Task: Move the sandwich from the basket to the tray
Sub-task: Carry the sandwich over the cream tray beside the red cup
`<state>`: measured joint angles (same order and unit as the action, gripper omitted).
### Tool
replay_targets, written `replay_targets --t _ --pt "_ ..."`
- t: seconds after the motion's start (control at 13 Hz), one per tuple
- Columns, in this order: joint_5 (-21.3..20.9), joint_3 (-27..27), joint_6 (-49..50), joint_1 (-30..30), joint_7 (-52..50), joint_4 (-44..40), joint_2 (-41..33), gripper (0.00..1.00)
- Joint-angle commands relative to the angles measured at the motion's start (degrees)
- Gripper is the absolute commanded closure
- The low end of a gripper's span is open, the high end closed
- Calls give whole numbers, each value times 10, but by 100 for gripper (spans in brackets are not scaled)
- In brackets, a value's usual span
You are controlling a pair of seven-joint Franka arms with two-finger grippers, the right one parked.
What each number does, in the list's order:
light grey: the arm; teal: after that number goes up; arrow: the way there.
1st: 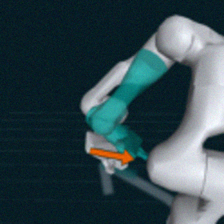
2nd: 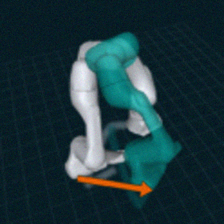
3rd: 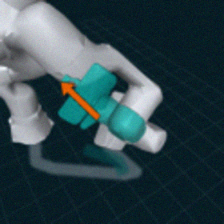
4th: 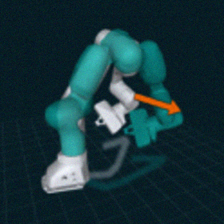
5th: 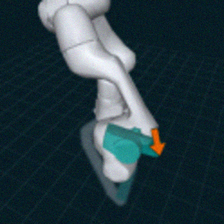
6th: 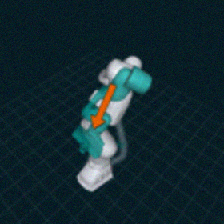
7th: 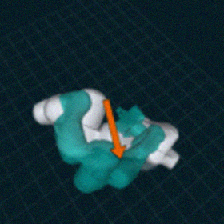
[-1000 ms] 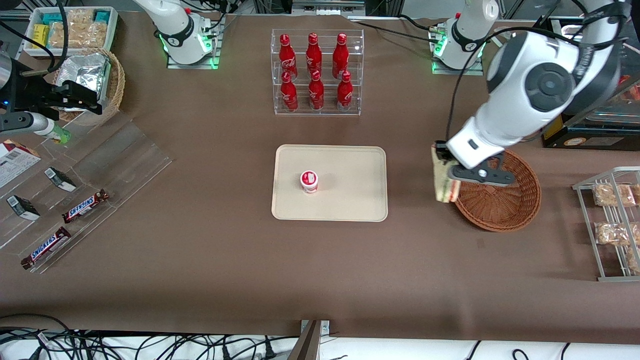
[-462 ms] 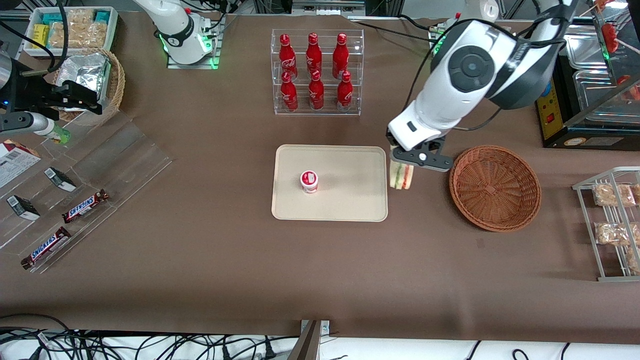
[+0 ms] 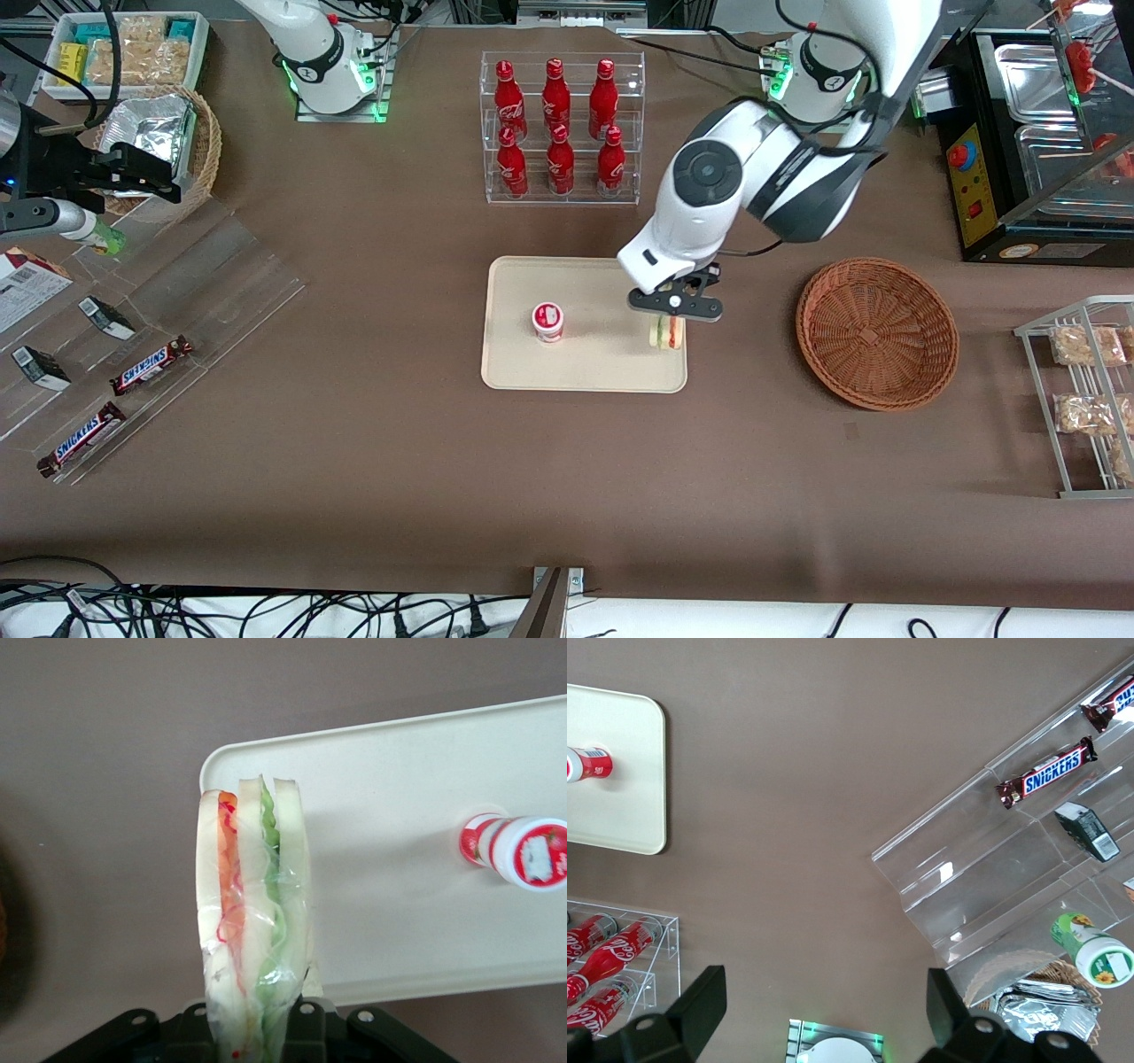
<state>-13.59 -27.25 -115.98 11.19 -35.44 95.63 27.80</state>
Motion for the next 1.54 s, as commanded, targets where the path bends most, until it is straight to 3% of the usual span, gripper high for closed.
replay_targets --t 0.0,0.38,1.08,1.31,1.46 --pt "-23 2 -27 12 -24 -14 40 100" --pt "-86 3 -70 25 -97 -11 92 100" --pt "-108 7 -74 44 -100 -10 128 99" --pt "-149 7 -73 49 -143 -11 138 86" --pt "-152 6 -73 49 -147 -11 138 80"
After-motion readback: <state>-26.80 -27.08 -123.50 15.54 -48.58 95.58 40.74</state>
